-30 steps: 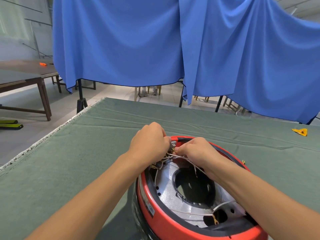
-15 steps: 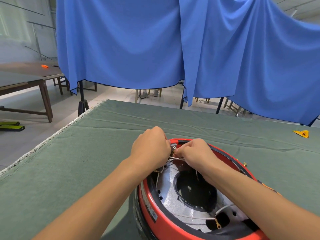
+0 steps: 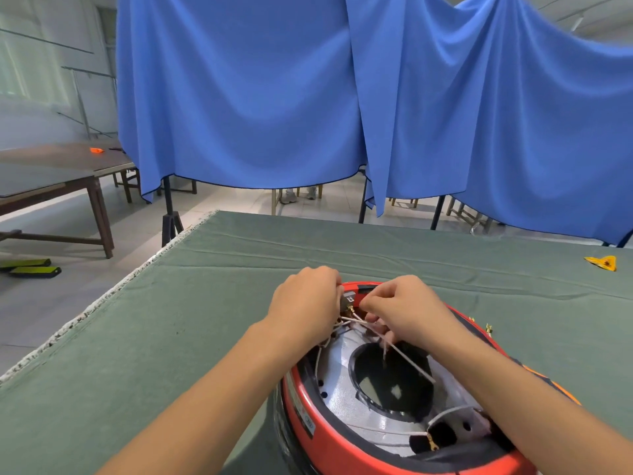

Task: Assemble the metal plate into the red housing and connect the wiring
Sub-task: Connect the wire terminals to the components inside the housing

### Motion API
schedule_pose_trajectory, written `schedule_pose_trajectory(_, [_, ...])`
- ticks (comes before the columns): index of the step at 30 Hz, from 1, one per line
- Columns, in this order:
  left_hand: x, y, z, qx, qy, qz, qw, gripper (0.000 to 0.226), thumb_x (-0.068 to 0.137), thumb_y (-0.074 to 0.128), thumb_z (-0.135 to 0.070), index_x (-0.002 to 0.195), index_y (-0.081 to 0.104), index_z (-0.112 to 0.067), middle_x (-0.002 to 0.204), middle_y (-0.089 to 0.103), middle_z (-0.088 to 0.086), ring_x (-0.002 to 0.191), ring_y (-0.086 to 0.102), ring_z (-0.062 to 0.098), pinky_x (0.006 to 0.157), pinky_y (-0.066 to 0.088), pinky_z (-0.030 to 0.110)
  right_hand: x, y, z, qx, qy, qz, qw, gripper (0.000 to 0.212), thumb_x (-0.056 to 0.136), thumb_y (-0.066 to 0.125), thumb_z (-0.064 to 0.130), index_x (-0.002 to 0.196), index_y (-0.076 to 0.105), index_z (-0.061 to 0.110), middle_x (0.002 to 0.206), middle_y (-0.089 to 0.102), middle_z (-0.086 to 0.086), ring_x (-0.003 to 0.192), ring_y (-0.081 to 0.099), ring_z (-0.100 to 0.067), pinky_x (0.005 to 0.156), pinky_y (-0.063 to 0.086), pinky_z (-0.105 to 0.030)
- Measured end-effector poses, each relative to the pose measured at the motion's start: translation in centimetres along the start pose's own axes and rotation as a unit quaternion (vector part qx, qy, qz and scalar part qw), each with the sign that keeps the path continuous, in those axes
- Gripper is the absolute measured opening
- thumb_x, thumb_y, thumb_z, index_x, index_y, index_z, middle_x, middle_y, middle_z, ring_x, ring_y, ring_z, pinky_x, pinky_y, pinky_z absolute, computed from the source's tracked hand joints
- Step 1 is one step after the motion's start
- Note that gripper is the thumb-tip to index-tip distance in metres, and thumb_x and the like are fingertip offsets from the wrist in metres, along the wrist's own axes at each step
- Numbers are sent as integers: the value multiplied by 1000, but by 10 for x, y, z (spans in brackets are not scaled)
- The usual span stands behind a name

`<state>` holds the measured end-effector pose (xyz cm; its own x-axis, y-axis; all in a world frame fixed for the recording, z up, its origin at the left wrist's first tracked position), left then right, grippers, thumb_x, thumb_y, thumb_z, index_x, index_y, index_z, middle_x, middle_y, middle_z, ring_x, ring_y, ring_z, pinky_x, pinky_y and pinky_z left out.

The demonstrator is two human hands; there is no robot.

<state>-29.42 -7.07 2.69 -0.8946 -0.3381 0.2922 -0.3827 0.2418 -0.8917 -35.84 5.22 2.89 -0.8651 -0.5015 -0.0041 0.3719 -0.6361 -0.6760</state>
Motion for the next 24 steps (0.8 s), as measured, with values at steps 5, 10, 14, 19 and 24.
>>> schedule_pose_trajectory(5, [3, -6, 3, -4, 31, 23, 999, 25, 98, 41, -26, 81, 57, -17, 83, 64, 7, 85, 56, 35, 68, 42, 35, -11, -34, -2, 179, 2, -16, 984, 19, 87, 58, 1, 73, 69, 7, 69, 69, -11, 56, 67, -15, 48, 55, -24])
schedule_pose_trajectory(10, [2, -15, 9, -20, 66, 45, 997, 23, 98, 44, -28, 82, 59, -21, 77, 63, -3, 79, 56, 26, 68, 44, 32, -21, -54, -17, -59, -92, -145, 983, 15, 83, 62, 11, 83, 67, 26, 87, 70, 7, 83, 64, -10, 80, 52, -31])
schedule_pose_trajectory(14, [-2, -19, 4, 9, 57, 36, 998, 24, 98, 44, -31, 107, 66, -30, 108, 69, -4, 103, 60, 25, 83, 49, 35, -26, -38, -15, -152, -137, -178, 962, 25, 84, 58, 20, 105, 61, 33, 109, 59, 17, 110, 47, -7, 87, 42, -32])
schedule_pose_trajectory(19, [-4, -23, -7, 14, 43, 28, 999, 36, 96, 46, -35, 130, 55, -25, 133, 57, -1, 126, 47, 21, 100, 41, 37, -12, -34, -25, -86, -19, -120, 989, 31, 79, 52, 3, 95, 65, 27, 107, 69, 2, 103, 59, -20, 86, 47, -29])
schedule_pose_trajectory(24, [-10, -5, -24, 139, 24, 89, 986, 39, 96, 38, -46, 126, 47, -23, 132, 49, 1, 122, 40, 25, 97, 36, 41, 1, -21, -12, -89, -32, -105, 990, 32, 77, 53, 6, 94, 72, 25, 99, 72, 1, 98, 62, -22, 72, 41, -23])
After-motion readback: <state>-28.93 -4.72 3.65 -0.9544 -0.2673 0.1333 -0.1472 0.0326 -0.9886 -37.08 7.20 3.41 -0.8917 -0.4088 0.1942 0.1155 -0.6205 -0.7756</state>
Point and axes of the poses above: each hand's wrist, its own x-axis towards the middle knuckle, its own y-axis out of the palm, z = x × y, the point moved 4 cm from there along x, towards the middle knuckle
